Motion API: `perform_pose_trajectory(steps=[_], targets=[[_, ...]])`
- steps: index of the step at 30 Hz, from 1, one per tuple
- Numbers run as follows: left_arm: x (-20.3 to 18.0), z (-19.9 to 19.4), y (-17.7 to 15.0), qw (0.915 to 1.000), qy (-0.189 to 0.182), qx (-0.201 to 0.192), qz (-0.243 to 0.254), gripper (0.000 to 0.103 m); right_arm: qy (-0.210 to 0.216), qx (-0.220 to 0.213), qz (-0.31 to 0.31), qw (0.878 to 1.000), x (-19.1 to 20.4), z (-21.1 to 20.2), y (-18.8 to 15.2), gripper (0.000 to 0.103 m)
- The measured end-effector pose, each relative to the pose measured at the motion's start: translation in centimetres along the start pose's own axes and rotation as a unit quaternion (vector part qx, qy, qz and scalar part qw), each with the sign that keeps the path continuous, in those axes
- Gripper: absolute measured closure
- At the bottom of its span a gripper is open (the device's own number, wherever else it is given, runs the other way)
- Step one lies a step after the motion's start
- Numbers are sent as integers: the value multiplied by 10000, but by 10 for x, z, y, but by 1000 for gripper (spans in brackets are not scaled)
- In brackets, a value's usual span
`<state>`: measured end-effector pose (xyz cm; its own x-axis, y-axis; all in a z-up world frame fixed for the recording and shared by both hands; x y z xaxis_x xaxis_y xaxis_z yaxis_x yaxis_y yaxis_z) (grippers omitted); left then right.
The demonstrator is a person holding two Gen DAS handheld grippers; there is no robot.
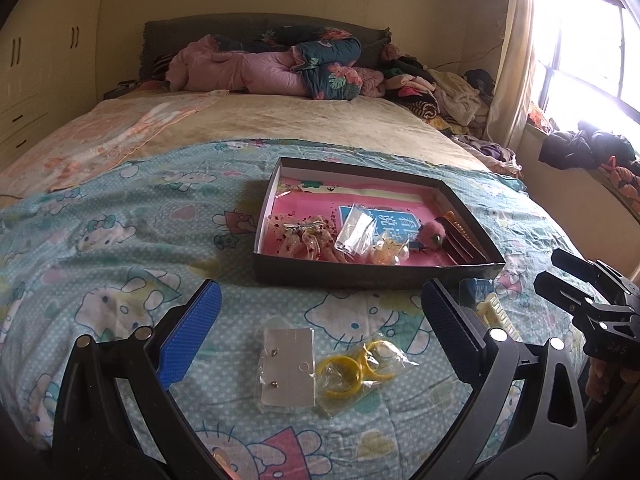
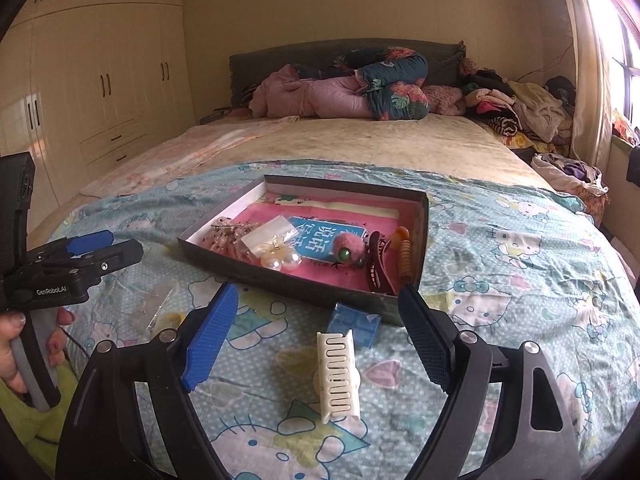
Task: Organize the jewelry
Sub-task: 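Grasp the earring card with the left tool while the right tool grasps the white clip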
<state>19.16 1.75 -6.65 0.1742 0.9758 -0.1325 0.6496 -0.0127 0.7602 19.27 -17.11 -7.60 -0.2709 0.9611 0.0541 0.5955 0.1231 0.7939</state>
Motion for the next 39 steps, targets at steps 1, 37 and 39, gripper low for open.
perform_pose_trajectory(steps=[1,37,39], targets=[[1,-1,-1,10000,15,7,-2,11,5,13,-13,10000,1,1,-1,23],[34,39,-60,9944,160,1012,-270,12,-8,567,1,9984,-1,26,-49,23],[36,43,-61,9935,109,1077,-340,12,-6,625,20,9980,-2,29,-53,23]])
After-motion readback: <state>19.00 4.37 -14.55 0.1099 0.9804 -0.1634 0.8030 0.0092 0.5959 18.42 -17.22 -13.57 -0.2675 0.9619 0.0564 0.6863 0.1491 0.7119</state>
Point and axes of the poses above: each gripper's, at about its wrist camera, not at the fingertips, and z roughly the way its jaws point, x to its left, y to its top, the point moved 7 cm from there along z, roughly the way its jaws point, and after that the axes turned 4 degrees about x, right-handed, at the moved point
